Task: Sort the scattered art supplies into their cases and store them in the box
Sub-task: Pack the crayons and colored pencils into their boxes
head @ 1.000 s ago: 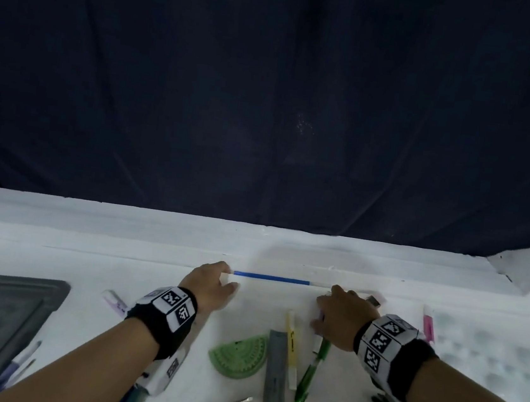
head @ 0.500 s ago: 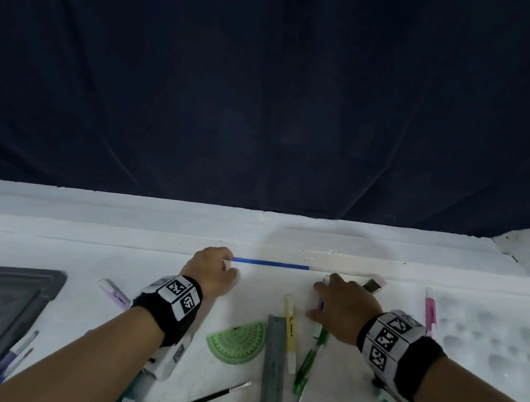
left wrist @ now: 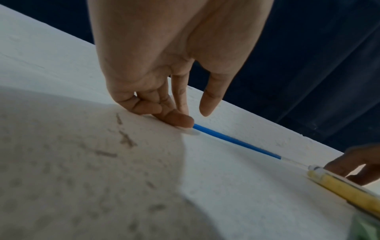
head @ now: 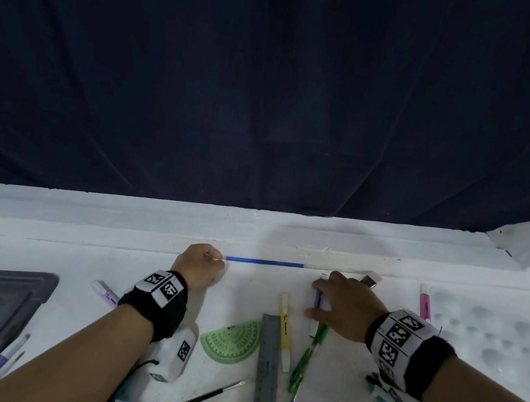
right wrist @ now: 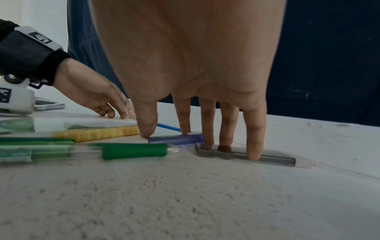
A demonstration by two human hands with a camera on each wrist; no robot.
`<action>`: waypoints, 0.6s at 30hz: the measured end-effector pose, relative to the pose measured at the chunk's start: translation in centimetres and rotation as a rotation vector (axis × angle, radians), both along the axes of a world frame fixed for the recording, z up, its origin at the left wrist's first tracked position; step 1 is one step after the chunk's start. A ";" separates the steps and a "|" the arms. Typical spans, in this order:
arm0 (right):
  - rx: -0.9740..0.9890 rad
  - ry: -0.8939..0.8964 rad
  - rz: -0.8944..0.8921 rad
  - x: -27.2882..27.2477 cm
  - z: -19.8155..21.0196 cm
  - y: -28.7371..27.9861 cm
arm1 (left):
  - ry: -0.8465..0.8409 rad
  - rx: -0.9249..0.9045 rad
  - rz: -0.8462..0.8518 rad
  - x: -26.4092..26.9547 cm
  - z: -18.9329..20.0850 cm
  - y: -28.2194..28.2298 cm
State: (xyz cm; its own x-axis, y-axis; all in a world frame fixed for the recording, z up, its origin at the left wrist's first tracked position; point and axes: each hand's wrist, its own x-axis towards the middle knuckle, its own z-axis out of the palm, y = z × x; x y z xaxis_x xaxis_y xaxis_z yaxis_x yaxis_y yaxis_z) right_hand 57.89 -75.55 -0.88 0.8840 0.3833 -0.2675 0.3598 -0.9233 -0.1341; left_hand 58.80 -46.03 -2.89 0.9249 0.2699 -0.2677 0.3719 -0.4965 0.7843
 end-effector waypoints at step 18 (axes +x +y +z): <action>-0.023 0.028 0.024 0.5 0.4 -0.1 | 0.011 -0.211 0.114 0.4 0.6 -1.6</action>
State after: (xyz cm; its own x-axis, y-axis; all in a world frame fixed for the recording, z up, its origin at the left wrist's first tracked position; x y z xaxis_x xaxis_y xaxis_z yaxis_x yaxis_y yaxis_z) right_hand 58.41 -75.69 -0.49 0.8667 0.3977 -0.3012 0.3781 -0.9175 -0.1235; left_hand 59.16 -47.64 -2.26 0.8885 0.3088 -0.3395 0.4253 -0.2762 0.8619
